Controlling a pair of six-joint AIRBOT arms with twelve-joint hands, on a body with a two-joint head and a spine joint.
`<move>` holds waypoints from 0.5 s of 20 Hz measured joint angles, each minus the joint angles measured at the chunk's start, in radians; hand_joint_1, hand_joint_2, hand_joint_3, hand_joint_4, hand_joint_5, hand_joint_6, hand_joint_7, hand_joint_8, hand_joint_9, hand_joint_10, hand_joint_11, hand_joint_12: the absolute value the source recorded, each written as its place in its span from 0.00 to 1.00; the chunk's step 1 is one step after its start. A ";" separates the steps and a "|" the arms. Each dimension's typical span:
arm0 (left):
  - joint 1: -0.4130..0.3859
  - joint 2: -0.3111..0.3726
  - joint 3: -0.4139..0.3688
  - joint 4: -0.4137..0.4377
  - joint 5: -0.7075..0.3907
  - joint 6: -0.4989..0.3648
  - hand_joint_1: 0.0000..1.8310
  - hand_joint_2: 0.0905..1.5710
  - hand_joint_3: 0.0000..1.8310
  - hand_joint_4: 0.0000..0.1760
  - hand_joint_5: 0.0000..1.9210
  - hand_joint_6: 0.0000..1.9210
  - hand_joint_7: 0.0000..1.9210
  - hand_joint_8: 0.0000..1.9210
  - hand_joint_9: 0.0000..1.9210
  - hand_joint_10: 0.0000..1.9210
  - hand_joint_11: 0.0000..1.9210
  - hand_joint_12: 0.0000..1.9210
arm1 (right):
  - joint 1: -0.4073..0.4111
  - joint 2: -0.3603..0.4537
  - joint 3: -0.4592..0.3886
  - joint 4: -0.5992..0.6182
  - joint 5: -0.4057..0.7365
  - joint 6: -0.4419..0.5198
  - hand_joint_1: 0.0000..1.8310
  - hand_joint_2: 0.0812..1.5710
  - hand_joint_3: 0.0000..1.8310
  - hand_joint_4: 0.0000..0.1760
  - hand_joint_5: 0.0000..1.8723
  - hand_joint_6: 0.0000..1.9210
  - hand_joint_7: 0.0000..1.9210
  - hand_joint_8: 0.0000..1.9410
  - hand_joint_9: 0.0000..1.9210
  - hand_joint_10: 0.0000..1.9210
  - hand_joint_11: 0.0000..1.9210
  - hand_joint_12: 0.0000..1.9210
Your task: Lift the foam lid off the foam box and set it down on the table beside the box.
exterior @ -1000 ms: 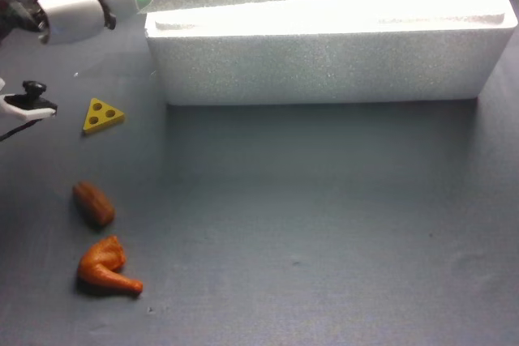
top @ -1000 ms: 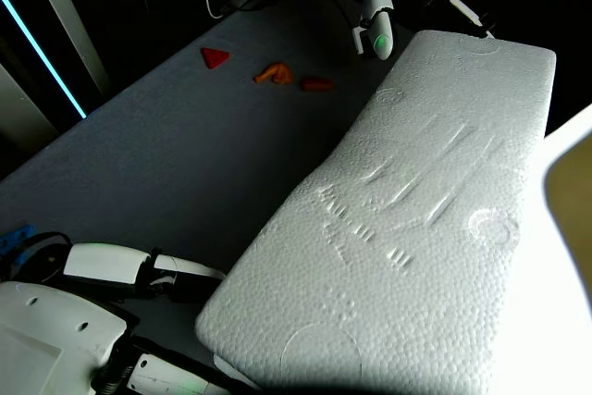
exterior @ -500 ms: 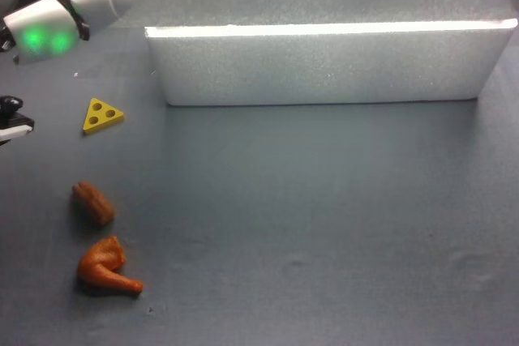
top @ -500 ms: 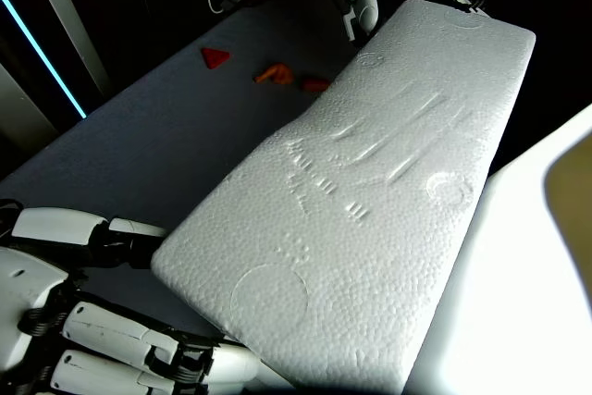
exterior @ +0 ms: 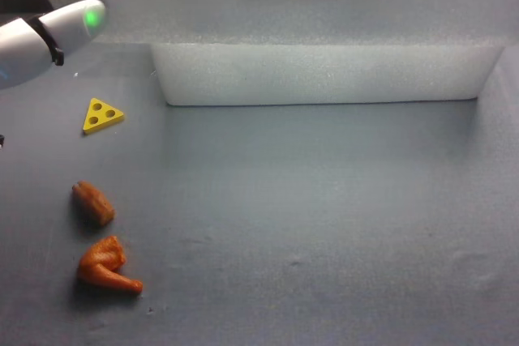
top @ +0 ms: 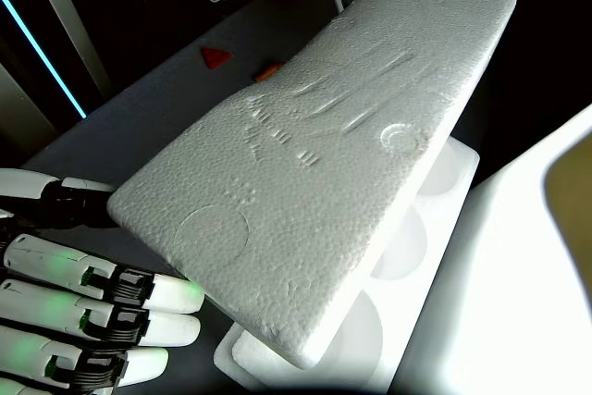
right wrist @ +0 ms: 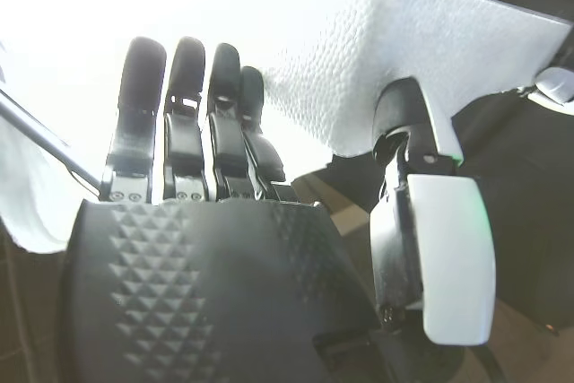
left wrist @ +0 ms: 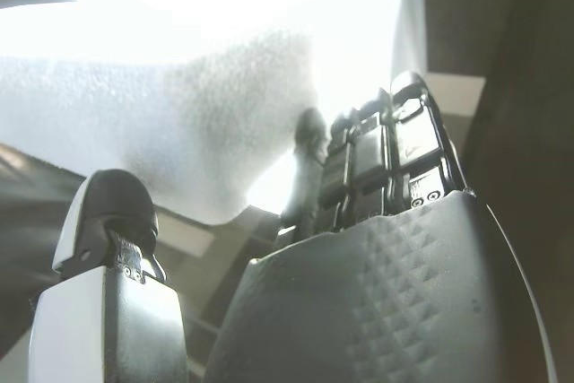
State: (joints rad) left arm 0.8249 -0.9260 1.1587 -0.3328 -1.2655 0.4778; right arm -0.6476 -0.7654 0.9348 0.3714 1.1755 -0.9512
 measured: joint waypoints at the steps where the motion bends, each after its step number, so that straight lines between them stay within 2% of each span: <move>1: 0.011 0.008 -0.010 -0.002 -0.008 0.001 0.22 0.70 0.00 0.14 0.12 0.00 0.01 0.00 0.00 0.00 0.02 0.01 | -0.005 0.010 -0.010 -0.011 0.002 0.002 0.22 0.78 0.00 0.00 0.03 0.32 0.07 0.18 0.00 0.40 0.00 0.78; 3: 0.031 0.017 -0.028 -0.003 -0.019 0.005 0.21 0.69 0.00 0.07 0.11 0.00 0.00 0.00 0.00 0.00 0.01 0.01 | -0.019 0.032 -0.027 -0.029 0.009 0.005 0.23 0.78 0.00 0.00 0.10 0.18 0.13 0.03 0.03 0.30 0.00 0.70; 4: 0.040 0.019 -0.039 -0.005 -0.019 0.005 0.21 0.69 0.00 0.00 0.11 0.00 0.00 0.00 0.00 0.00 0.01 0.01 | -0.030 0.048 -0.041 -0.035 0.008 0.005 0.22 0.78 0.00 0.00 0.11 0.12 0.12 0.00 0.04 0.24 0.00 0.67; 7: 0.059 0.035 -0.065 0.005 -0.020 0.006 0.18 0.68 0.00 0.01 0.11 0.00 0.00 0.00 0.00 0.00 0.00 0.00 | -0.056 0.078 -0.067 -0.039 0.007 0.005 0.22 0.77 0.00 0.00 0.13 0.09 0.10 0.00 0.04 0.19 0.00 0.67; 8: 0.066 0.039 -0.073 0.010 -0.024 0.010 0.19 0.67 0.00 0.02 0.11 0.00 0.00 0.00 0.00 0.00 0.00 0.00 | -0.066 0.085 -0.074 -0.042 0.005 0.006 0.22 0.76 0.00 0.00 0.13 0.08 0.10 0.00 0.02 0.18 0.00 0.65; 10: 0.090 0.052 -0.093 0.013 -0.039 0.011 0.20 0.67 0.00 0.05 0.11 0.00 0.00 0.00 0.00 0.00 0.00 0.00 | -0.085 0.096 -0.087 -0.046 0.004 0.013 0.21 0.77 0.00 0.00 0.13 0.07 0.09 0.00 0.03 0.19 0.00 0.66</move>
State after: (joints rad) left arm 0.9146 -0.8738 1.0653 -0.3202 -1.3048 0.4889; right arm -0.7322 -0.6697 0.8482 0.3252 1.1797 -0.9379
